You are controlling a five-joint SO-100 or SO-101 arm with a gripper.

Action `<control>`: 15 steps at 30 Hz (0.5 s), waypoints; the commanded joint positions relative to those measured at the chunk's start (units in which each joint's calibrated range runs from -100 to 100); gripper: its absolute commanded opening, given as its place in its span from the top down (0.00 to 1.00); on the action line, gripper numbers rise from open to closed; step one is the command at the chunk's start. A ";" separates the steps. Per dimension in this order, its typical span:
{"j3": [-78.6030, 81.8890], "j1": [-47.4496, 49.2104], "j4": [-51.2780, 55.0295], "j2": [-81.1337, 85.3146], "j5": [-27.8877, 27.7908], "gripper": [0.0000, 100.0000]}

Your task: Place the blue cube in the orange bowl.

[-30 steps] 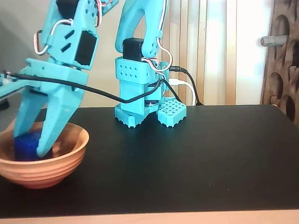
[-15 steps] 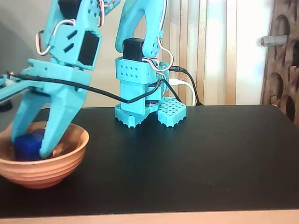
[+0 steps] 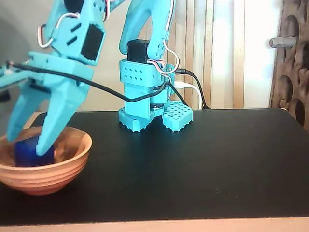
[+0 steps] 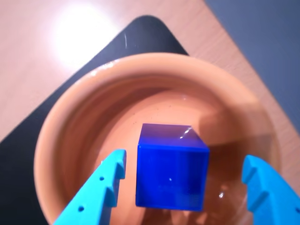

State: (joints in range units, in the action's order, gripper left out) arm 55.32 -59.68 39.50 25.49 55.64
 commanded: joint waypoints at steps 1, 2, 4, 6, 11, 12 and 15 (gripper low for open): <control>-5.60 2.01 -1.08 8.38 0.21 0.72; -5.60 2.91 -1.08 9.75 0.21 0.72; -5.60 3.71 -1.08 10.86 0.21 0.72; -5.60 4.01 -1.08 12.13 0.21 0.72; -5.51 4.01 -1.00 16.99 -0.26 0.72; -5.32 4.01 -0.91 18.78 -0.26 0.72; -3.87 4.32 -0.91 21.42 -0.26 0.72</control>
State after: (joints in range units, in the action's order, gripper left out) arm 55.42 -56.31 39.59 39.17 55.64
